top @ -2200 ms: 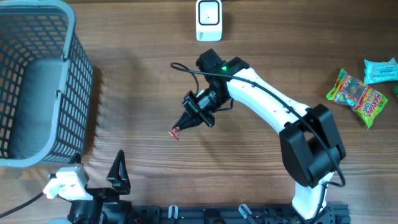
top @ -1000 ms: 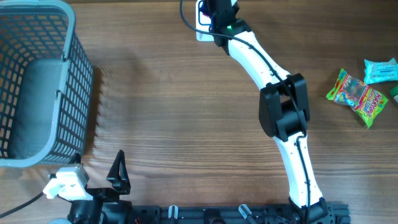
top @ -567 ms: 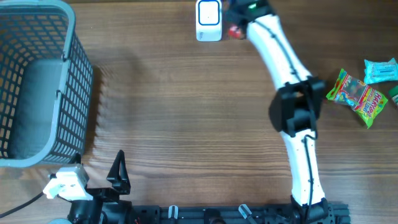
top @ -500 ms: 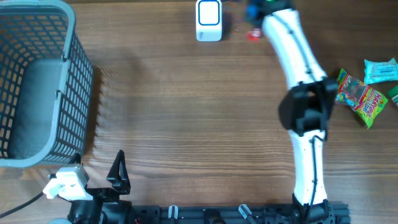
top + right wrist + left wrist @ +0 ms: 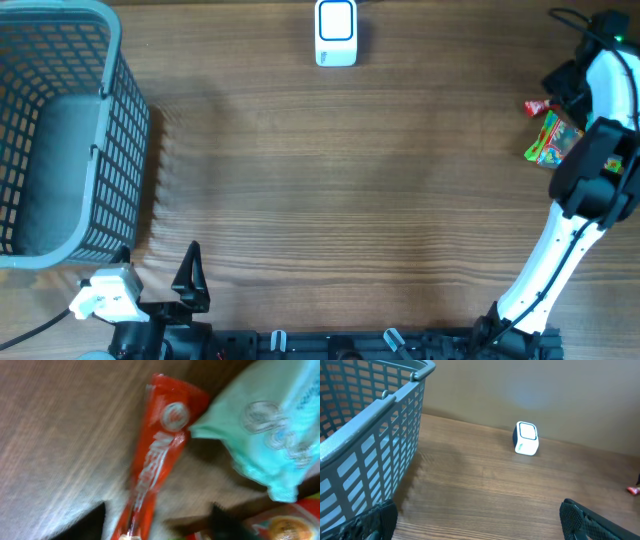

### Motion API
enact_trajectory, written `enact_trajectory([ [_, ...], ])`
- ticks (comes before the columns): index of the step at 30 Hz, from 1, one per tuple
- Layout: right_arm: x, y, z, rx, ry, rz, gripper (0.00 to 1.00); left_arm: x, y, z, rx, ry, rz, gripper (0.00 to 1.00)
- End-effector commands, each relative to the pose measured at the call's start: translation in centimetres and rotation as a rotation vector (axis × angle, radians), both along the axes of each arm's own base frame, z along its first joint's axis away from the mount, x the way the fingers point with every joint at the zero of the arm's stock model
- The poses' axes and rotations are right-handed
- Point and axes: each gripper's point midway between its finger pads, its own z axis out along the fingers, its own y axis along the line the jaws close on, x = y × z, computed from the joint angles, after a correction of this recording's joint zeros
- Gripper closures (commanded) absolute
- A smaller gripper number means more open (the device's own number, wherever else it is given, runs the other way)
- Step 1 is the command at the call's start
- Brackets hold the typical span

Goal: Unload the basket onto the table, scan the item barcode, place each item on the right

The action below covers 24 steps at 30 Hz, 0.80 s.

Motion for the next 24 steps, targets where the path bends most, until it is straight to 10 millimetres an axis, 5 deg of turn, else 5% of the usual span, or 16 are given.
enact_trajectory([
  [1, 0.8, -0.3, 6.1, -0.008, -0.107, 0.107, 0.0, 0.0, -0.2, 0.0, 0.007, -0.002, -0.016, 0.0],
  [3, 1.2, 0.3, 11.0, -0.063, -0.179, 0.175, 0.0, 0.0, -0.2, 0.0, 0.007, -0.002, -0.016, 0.0],
  [6, 0.4, 3.8, 23.3, -0.164, -0.377, 0.287, 0.0, 0.0, -0.2, 0.0, 0.007, -0.002, -0.016, 0.0],
  [10, -7.4, 10.4, 38.2, -0.232, -0.632, 0.393, 0.0, 0.0, -0.2, 0.0, 0.007, -0.002, -0.016, 0.0],
  [18, -24.9, 15.8, 51.5, -0.414, -0.974, 0.387, 0.0, 0.0, -0.2, 0.0, 0.007, -0.002, -0.016, 0.0],
  [24, -35.8, 19.1, 55.0, -0.521, -1.169, 0.38, 0.0, 0.0, -0.2, 0.0, 0.007, -0.002, -0.016, 0.0],
])
